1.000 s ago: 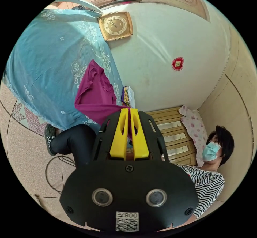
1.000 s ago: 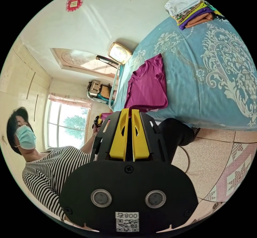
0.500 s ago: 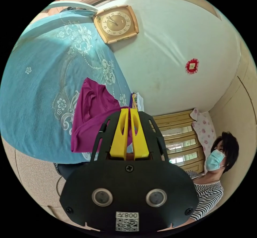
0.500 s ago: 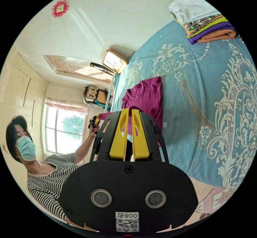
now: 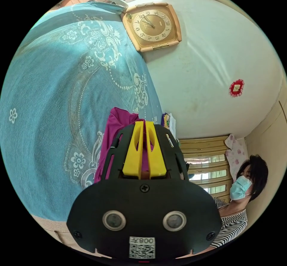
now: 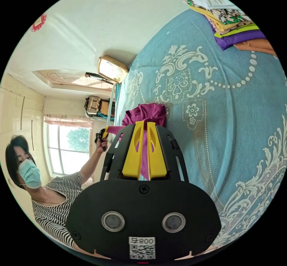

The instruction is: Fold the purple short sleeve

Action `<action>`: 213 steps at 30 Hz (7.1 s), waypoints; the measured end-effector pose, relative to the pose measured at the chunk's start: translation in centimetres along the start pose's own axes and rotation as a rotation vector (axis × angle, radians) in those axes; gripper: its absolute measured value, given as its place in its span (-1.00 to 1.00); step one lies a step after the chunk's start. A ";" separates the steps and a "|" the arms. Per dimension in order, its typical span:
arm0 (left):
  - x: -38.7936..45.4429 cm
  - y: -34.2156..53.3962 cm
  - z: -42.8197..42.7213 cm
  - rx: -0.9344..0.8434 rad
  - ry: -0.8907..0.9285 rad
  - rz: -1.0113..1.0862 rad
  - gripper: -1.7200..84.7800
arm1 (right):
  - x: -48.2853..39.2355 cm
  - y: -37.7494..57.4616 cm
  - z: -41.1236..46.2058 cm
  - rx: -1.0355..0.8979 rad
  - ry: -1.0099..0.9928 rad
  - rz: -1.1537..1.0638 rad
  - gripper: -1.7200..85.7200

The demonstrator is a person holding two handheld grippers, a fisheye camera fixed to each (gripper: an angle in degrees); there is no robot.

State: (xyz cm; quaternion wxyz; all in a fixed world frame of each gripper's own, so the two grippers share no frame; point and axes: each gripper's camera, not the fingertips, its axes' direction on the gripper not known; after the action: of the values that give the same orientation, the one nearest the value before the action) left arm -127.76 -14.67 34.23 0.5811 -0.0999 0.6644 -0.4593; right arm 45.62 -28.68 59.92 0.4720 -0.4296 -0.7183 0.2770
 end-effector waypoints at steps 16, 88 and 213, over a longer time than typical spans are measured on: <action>-1.8 -10.2 10.4 0.030 -0.036 0.000 -0.92 | 2.3 -11.2 6.5 -0.002 -0.010 -0.003 -0.92; -1.3 8.0 59.5 -0.452 -0.946 1.045 -0.96 | -9.9 -3.3 51.9 -0.281 0.823 -0.880 -0.96; -9.9 42.6 62.0 -0.469 -0.503 0.969 -0.90 | 13.2 -13.5 9.0 0.030 0.003 0.173 -0.92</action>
State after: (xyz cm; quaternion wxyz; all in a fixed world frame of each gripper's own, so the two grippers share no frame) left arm -54.12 -14.93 16.00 0.8265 -0.0167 0.5599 0.0553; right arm 30.15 -23.42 72.97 0.4539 -0.4831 -0.6736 0.3269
